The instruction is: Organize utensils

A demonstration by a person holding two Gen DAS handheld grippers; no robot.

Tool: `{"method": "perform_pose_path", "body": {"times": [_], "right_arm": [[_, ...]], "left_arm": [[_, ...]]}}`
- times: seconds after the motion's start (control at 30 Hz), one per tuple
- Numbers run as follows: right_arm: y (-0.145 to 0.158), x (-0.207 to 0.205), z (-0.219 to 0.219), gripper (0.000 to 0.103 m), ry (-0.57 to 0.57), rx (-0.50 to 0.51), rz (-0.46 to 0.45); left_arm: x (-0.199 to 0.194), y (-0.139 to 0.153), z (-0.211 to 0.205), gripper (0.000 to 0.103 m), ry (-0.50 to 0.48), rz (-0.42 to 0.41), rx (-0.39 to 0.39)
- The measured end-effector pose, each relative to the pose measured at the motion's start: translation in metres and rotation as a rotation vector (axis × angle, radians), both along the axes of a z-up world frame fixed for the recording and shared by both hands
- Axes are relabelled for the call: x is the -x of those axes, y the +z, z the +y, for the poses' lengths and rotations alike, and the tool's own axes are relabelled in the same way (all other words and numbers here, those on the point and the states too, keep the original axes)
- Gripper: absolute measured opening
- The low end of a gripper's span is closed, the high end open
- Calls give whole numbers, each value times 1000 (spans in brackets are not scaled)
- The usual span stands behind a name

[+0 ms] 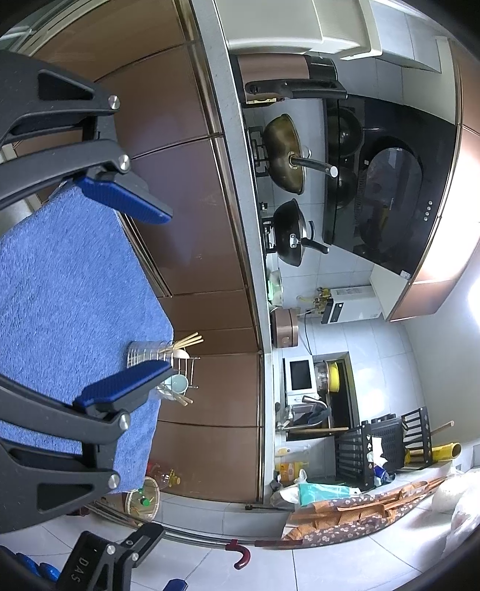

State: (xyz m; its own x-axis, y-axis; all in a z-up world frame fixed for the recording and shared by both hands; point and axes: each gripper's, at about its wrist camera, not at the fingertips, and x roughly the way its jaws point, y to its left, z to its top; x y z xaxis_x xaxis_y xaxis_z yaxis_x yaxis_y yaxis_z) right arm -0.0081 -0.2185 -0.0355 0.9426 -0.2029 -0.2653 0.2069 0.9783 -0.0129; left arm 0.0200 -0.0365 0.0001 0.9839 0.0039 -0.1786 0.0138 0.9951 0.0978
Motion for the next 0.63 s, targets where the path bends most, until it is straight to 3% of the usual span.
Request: {"method": "perform_pose_path", "body": {"times": [0.63], "right_arm": [[-9, -22, -20, 103, -4, -36, 17]], "left_arm": [[-25, -11, -8, 75, 4, 22, 0]]}}
